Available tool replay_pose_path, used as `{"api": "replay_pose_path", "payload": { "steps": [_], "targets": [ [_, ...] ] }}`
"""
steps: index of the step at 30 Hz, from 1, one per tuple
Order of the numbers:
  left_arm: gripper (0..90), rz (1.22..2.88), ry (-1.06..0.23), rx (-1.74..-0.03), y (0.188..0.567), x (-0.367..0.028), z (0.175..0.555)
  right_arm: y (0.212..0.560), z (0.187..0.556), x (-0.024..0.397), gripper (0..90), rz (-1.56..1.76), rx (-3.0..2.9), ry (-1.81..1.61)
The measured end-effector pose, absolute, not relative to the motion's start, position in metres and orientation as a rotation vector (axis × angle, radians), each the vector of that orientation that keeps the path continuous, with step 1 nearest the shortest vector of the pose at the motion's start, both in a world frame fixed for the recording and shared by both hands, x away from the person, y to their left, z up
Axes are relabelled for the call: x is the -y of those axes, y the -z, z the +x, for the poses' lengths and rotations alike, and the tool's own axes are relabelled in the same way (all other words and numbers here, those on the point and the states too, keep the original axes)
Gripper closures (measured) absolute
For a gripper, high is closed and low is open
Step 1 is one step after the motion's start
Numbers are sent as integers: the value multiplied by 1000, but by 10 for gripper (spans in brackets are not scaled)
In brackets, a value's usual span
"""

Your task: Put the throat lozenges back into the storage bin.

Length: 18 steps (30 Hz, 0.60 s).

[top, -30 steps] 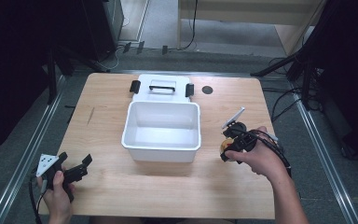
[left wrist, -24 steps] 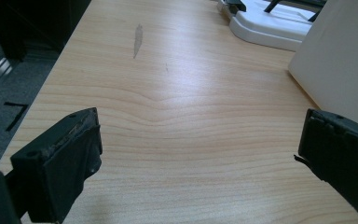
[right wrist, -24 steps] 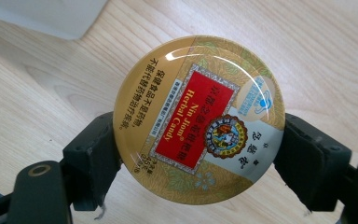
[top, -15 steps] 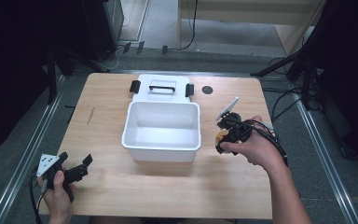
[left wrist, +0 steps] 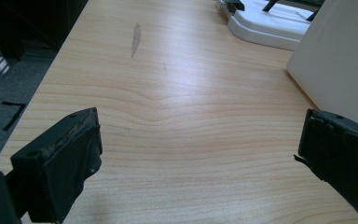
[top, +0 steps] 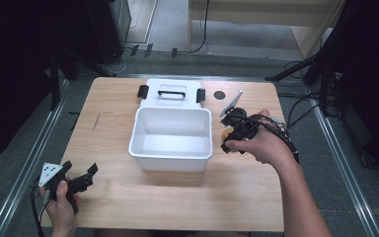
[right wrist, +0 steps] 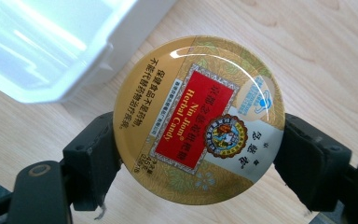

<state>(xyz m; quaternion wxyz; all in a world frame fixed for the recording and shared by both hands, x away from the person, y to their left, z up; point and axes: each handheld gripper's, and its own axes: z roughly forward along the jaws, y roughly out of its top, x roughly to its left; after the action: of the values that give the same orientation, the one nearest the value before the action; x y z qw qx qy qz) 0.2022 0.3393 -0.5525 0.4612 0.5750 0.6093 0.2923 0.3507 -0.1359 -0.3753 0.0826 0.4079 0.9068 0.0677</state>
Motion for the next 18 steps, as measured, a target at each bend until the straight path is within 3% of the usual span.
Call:
{"api": "replay_pose_path", "payload": {
  "steps": [18],
  "targets": [
    [3, 1413, -712, -1502, 553, -340, 203, 360, 361, 93, 210, 1108, -2747, -220]
  ]
}}
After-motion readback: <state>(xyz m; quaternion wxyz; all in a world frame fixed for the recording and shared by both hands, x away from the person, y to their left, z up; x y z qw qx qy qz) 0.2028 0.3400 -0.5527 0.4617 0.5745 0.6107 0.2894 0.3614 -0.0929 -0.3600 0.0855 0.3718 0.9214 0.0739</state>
